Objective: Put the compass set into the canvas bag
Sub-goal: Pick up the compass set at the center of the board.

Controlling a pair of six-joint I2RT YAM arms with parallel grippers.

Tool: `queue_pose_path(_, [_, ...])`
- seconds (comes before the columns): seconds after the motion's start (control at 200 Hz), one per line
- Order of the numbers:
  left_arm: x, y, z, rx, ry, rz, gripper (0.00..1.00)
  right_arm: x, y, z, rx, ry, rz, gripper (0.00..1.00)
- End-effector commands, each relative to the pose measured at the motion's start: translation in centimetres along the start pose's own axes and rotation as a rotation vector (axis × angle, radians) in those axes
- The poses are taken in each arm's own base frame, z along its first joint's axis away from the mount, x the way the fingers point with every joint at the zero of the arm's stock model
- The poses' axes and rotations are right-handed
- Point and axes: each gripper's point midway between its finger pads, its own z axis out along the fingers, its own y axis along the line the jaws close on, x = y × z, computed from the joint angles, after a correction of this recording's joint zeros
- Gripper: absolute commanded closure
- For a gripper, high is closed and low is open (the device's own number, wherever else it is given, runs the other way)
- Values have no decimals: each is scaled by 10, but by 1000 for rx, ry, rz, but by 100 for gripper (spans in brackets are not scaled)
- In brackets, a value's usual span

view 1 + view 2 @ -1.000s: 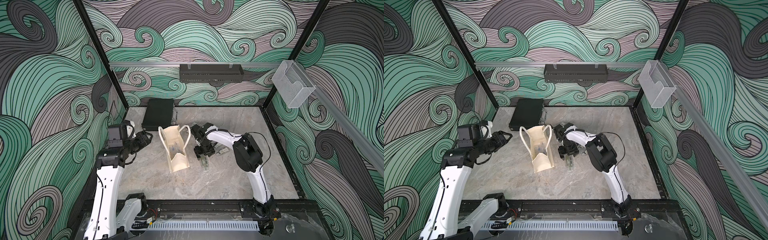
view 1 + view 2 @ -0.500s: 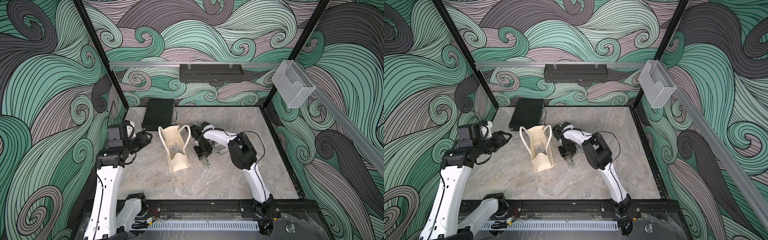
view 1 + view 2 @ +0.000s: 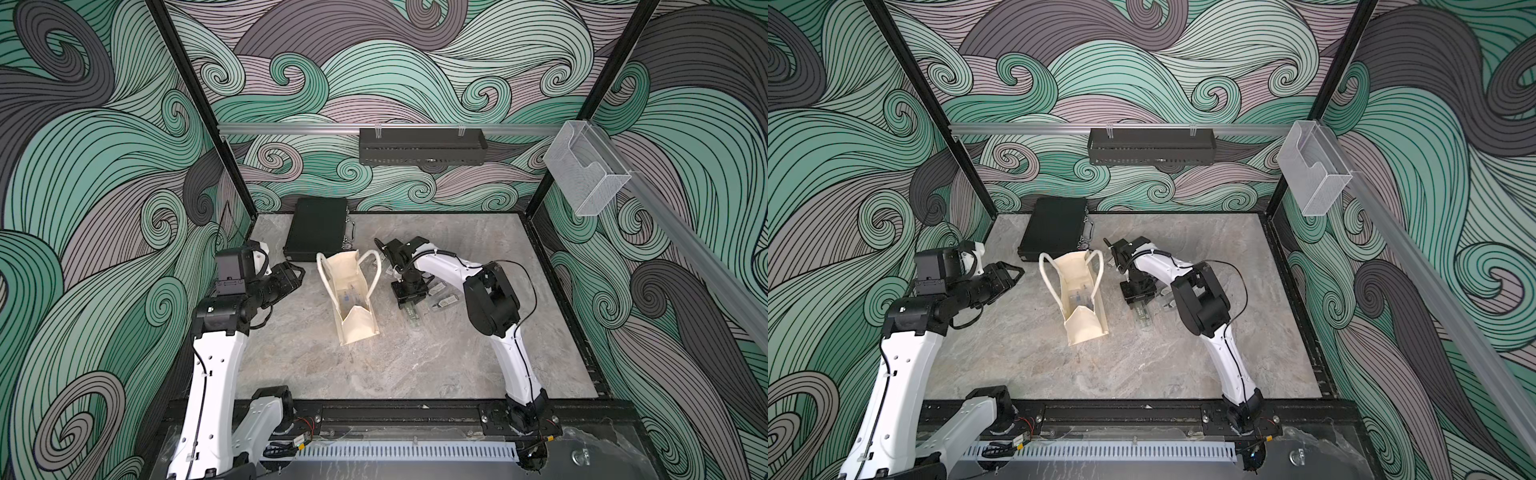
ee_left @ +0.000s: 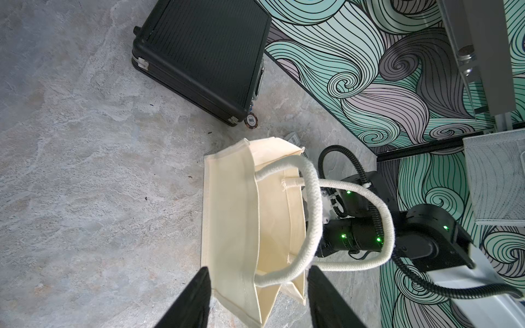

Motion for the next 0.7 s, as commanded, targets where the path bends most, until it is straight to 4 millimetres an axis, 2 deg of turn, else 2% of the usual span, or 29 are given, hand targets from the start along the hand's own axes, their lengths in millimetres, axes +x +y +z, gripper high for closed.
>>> queue_pose_path(0.0, [0,-2,-5,0,-2,12,44,-2,5,-33,-20,-87,-7,64])
queue_pose_path(0.23, [-1,-5,-6,12,-6,11,44,7,2,-71,-37,-168,7,64])
queue_pose_path(0.455, [1,-8,-7,28,1,11,44,9,-2,-144,-57,-355,19,64])
queue_pose_path(0.696, [1,-10,-6,42,4,0,44,19,19,-227,-114,-518,-35,64])
